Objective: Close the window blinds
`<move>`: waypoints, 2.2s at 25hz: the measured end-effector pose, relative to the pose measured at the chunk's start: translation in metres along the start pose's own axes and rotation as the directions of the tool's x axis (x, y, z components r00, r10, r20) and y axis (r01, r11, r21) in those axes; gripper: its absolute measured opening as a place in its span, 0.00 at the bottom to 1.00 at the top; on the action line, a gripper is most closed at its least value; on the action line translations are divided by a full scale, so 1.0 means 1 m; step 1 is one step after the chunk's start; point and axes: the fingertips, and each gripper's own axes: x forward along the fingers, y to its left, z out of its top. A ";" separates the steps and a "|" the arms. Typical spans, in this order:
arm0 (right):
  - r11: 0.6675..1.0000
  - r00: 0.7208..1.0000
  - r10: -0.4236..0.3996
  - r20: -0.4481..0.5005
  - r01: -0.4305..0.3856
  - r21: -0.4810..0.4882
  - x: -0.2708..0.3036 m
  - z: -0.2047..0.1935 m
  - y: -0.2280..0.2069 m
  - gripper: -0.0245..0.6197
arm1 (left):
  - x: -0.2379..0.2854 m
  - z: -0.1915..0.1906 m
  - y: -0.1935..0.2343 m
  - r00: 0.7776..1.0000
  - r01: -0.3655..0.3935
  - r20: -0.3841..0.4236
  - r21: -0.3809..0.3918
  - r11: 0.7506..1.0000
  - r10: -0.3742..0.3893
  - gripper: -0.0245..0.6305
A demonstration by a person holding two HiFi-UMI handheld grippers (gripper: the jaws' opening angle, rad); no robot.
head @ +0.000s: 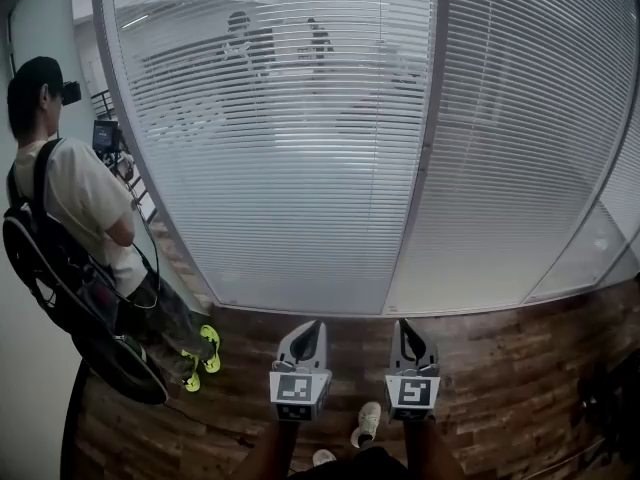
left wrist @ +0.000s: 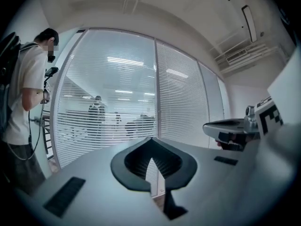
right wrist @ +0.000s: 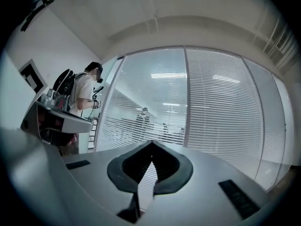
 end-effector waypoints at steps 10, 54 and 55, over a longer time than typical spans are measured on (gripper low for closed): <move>0.999 0.999 0.034 0.008 -0.034 0.023 0.033 -0.012 -0.008 0.04 | 0.036 -0.006 0.004 1.000 -0.013 -0.014 0.015 1.000 0.014 0.04; 0.989 0.995 0.103 -0.004 -0.102 0.108 0.206 -0.044 -0.092 0.04 | 0.237 0.023 0.043 0.996 -0.089 -0.023 0.057 0.994 0.090 0.04; 0.989 0.995 0.101 -0.008 -0.100 0.106 0.210 -0.048 -0.089 0.04 | 0.243 0.018 0.046 0.996 -0.084 -0.028 0.056 0.995 0.086 0.04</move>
